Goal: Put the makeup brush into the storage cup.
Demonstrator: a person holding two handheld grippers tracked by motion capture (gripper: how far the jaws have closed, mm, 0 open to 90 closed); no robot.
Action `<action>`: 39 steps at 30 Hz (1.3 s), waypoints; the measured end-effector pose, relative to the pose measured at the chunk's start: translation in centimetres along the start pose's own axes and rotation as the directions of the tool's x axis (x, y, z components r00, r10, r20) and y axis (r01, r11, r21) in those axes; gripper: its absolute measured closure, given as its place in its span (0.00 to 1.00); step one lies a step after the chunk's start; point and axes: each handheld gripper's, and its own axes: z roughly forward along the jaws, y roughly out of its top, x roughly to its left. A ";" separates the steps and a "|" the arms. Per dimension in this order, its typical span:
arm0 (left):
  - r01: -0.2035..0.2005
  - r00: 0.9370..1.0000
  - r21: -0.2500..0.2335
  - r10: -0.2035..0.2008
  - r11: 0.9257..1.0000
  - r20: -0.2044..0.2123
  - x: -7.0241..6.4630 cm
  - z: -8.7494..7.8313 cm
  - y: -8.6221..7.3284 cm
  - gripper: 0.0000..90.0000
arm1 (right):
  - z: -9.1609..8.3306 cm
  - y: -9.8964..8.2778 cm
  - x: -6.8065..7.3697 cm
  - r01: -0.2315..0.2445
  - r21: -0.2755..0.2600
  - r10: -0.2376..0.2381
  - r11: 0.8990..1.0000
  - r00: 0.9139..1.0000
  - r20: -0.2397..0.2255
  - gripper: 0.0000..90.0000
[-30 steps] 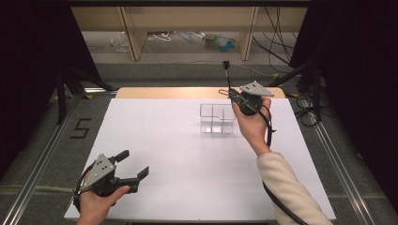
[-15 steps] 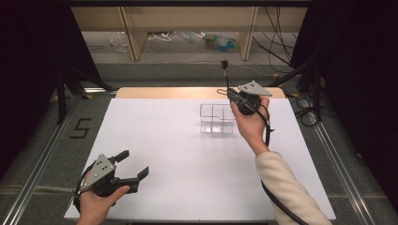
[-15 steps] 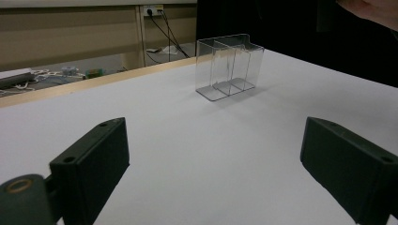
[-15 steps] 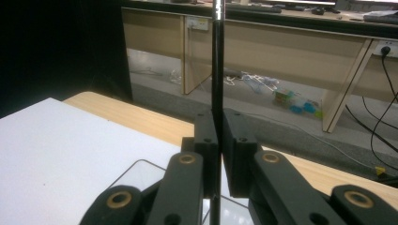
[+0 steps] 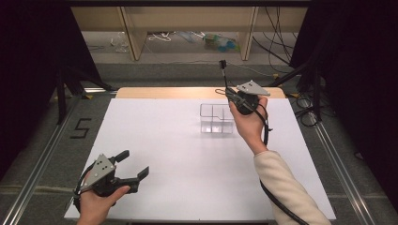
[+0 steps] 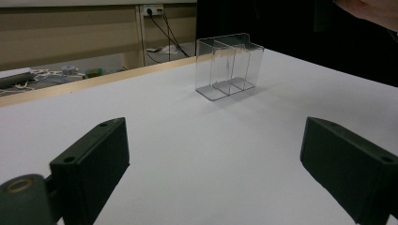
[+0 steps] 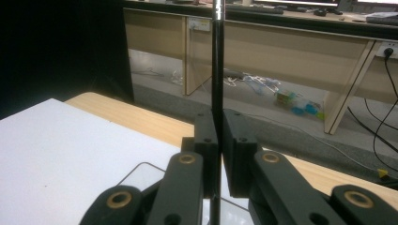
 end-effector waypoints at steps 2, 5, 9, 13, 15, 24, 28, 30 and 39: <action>0.001 1.000 -0.001 -0.001 1.000 0.000 0.0 0.0 0.0 0.09 | 0.1 0.0 0.1 0.007 -0.001 -0.007 1.000 1.000 0.000 0.95; 0.000 1.000 0.000 0.000 1.000 -0.001 0.0 0.0 0.0 0.09 | 0.1 0.0 0.2 0.008 -0.006 -0.008 1.000 1.000 -0.004 0.95; -0.001 1.000 0.000 0.001 1.000 -0.001 0.0 0.0 0.0 0.09 | 0.1 0.0 0.0 0.005 0.000 -0.005 1.000 1.000 -0.002 0.95; 0.000 1.000 -0.001 0.000 1.000 0.000 0.0 0.0 0.0 0.09 | 0.1 -0.1 -0.1 0.002 -0.001 -0.002 1.000 1.000 0.003 0.95; -0.001 1.000 0.000 0.001 1.000 -0.001 0.0 0.0 0.0 0.09 | 0.1 -0.1 -0.2 0.002 0.000 -0.002 1.000 1.000 0.004 0.95; -0.003 1.000 0.000 0.003 1.000 -0.001 0.0 0.0 0.0 0.09 | 0.2 -0.2 -0.3 0.002 0.000 -0.002 1.000 1.000 0.010 0.95; -0.003 1.000 0.001 0.003 1.000 -0.001 0.0 -0.1 0.0 0.09 | 0.3 -0.2 -0.4 0.004 -0.004 -0.004 1.000 1.000 0.011 0.95; -0.002 1.000 0.001 0.002 1.000 -0.001 0.0 0.0 0.0 0.09 | 0.3 -0.2 -0.4 0.008 -0.010 -0.008 1.000 1.000 0.016 0.95; -0.003 1.000 0.002 0.003 1.000 0.001 0.0 0.0 0.0 0.09 | 0.4 -0.3 -0.5 0.004 0.003 -0.004 1.000 1.000 0.013 0.95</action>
